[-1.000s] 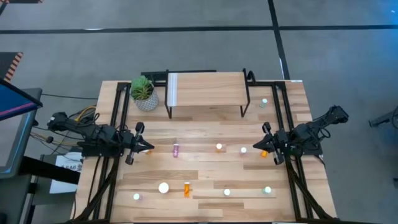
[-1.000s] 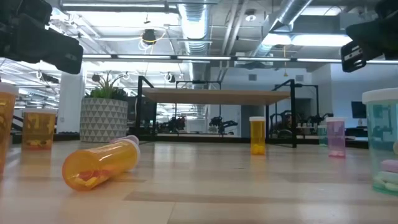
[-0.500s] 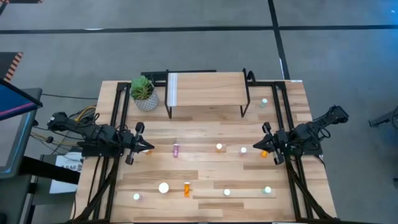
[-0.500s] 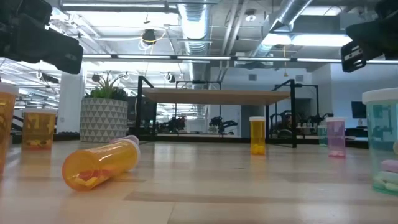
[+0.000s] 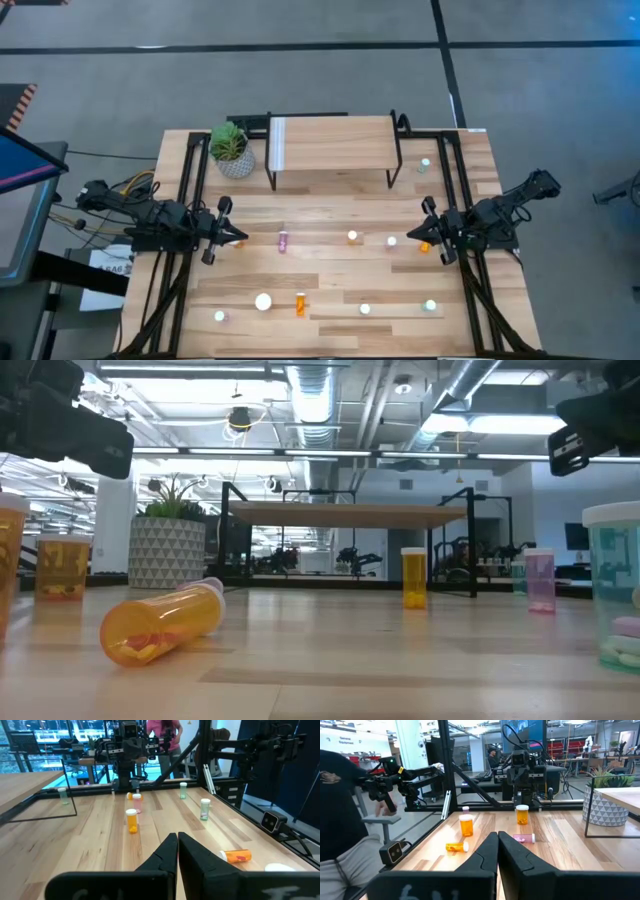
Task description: Pick and place medicine bottles onto shelf by color
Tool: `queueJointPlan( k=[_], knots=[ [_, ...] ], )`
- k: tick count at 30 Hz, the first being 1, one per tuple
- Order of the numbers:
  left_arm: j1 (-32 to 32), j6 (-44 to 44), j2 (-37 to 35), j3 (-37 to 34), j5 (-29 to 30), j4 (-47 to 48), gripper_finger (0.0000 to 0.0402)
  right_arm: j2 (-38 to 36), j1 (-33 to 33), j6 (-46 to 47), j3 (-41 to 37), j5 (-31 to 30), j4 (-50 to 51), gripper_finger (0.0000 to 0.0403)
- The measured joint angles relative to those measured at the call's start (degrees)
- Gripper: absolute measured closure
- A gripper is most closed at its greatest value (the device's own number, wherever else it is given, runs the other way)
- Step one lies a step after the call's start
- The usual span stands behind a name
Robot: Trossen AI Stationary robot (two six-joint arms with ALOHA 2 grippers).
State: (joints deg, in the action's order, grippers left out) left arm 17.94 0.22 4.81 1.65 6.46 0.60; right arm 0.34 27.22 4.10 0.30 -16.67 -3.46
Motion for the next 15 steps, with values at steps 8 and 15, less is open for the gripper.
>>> queueJointPlan(
  k=[8,15],
  knots=[
    [0.0,-3.4,0.0,0.0,0.0,0.0,0.0401,0.0,0.0,0.0,0.0,0.0,0.0,0.037],
    [0.0,-2.6,0.0,0.0,0.0,0.0,0.0402,0.0,0.0,0.0,0.0,0.0,0.0,0.037]
  ],
)
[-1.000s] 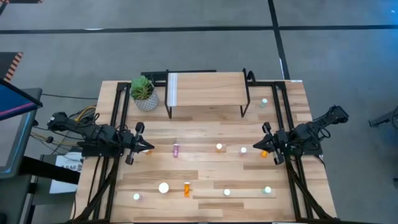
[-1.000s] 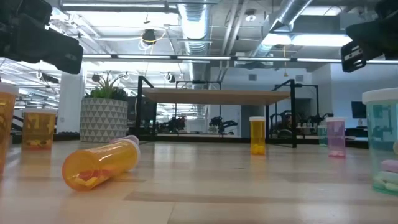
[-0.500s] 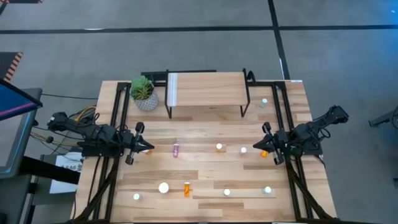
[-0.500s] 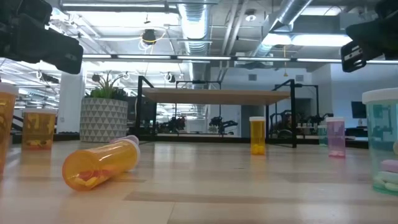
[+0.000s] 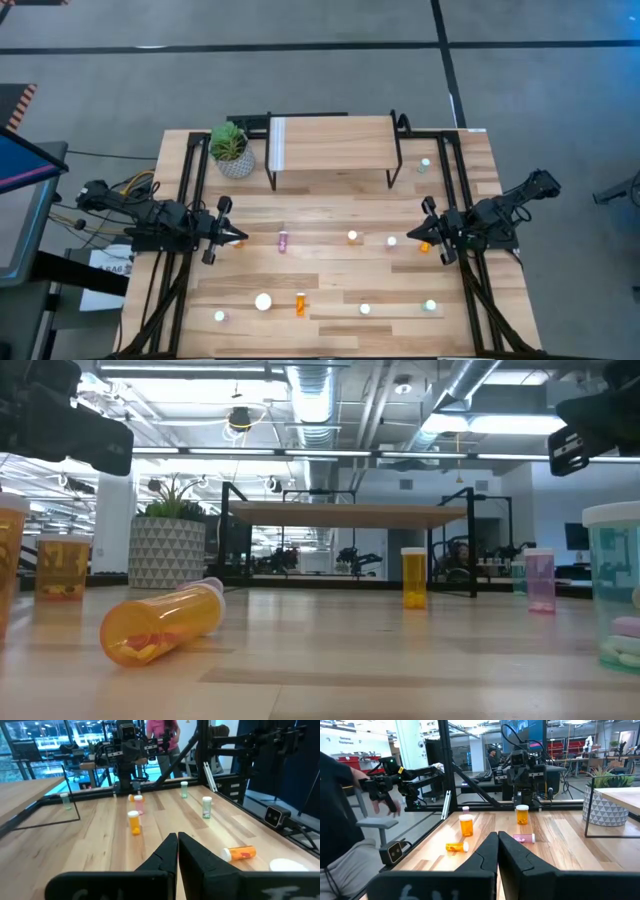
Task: Pick and place medicine bottles onto shelf by color
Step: Put the big orange pill bottle on the shelf
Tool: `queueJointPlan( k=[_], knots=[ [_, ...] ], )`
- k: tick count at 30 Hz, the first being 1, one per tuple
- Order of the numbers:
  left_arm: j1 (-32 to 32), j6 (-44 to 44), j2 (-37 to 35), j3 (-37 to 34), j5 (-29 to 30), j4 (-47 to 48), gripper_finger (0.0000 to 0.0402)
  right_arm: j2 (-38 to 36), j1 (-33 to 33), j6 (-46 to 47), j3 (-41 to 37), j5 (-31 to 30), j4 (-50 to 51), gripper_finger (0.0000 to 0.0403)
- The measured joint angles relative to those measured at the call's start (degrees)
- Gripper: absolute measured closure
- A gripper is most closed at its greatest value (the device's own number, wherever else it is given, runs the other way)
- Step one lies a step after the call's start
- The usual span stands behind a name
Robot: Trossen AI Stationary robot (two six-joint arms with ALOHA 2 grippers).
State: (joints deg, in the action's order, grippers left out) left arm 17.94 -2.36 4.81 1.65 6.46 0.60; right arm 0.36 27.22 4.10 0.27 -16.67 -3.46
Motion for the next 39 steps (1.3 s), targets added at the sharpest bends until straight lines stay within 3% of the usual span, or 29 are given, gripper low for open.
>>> queueJointPlan(
  k=[11,28,33,39],
  knots=[
    [0.0,3.9,0.0,0.0,0.0,-0.1,0.0401,0.0,0.0,0.0,0.0,0.0,0.0,0.037],
    [0.0,4.7,-0.1,0.0,0.6,-10.3,0.0401,0.0,0.0,0.0,0.0,0.0,0.0,0.037],
    [-0.1,5.2,0.1,0.8,8.7,-11.4,0.0401,0.0,0.0,0.0,0.0,0.0,0.0,0.037],
    [0.0,6.5,4.3,7.5,13.0,-3.0,0.0401,0.0,0.0,0.0,0.0,0.0,0.0,0.037]
  ],
)
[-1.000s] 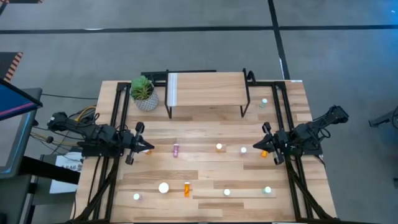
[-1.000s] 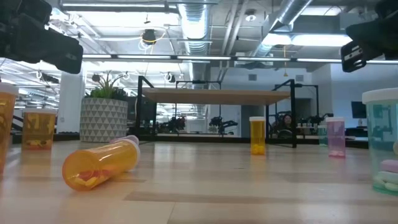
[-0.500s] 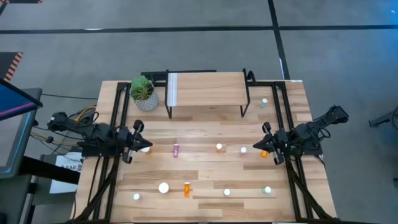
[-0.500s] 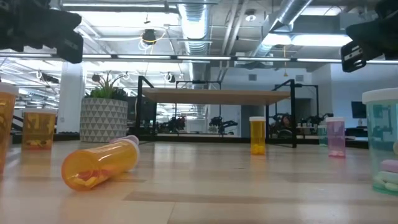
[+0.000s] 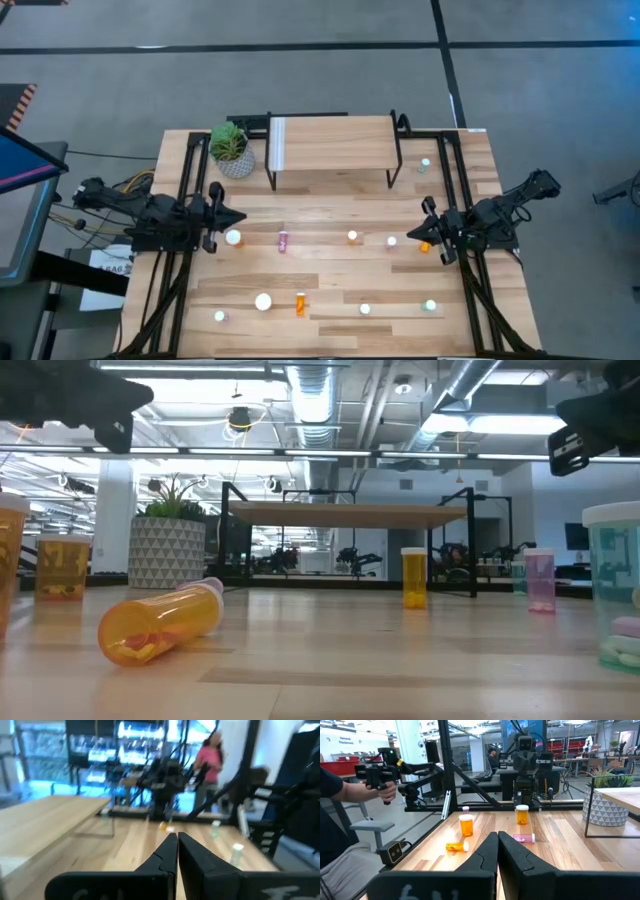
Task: Pick and place medicine bottles onto shelf by color
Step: Put the big orange pill bottle on the shelf
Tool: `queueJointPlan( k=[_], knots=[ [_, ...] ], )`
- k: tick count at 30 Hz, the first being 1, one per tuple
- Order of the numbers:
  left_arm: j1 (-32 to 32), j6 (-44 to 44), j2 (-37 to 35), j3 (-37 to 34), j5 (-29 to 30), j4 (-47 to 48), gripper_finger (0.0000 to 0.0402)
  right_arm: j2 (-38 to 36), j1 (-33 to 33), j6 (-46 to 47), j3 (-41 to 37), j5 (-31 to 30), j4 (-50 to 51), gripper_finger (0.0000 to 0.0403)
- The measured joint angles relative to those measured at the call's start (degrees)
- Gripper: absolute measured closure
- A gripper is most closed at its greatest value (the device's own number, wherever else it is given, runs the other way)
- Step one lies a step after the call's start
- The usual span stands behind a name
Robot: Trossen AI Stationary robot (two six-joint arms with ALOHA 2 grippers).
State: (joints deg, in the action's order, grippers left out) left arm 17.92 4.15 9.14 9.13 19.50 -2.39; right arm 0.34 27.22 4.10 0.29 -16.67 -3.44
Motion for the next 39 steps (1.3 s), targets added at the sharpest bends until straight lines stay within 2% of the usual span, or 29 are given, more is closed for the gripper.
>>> queueJointPlan(
  k=[6,9,12,18,26,31,39],
  knots=[
    [0.0,2.8,9.8,7.8,2.0,8.1,0.0394,0.0,0.0,0.0,0.0,0.0,0.0,0.037],
    [0.0,6.5,15.0,10.7,2.0,14.2,0.0369,0.0,0.0,0.0,0.0,0.0,0.0,0.037],
    [0.0,8.9,19.2,12.7,1.4,15.2,0.0333,0.0,0.0,0.0,0.0,0.0,0.0,0.037],
    [0.0,10.4,23.8,17.6,-1.7,19.1,0.0272,0.0,0.0,0.0,0.0,0.0,0.0,0.037],
    [0.0,16.4,27.5,27.5,-1.7,39.9,0.0251,0.0,0.0,0.0,0.0,0.0,0.0,0.037],
    [0.0,21.7,30.4,28.7,-3.6,48.7,0.0238,0.0,0.0,0.0,0.0,0.0,0.0,0.037],
    [-0.1,27.1,36.7,28.6,-8.1,54.7,0.0168,0.0,0.0,0.0,0.0,0.0,0.0,0.037]
  ],
)
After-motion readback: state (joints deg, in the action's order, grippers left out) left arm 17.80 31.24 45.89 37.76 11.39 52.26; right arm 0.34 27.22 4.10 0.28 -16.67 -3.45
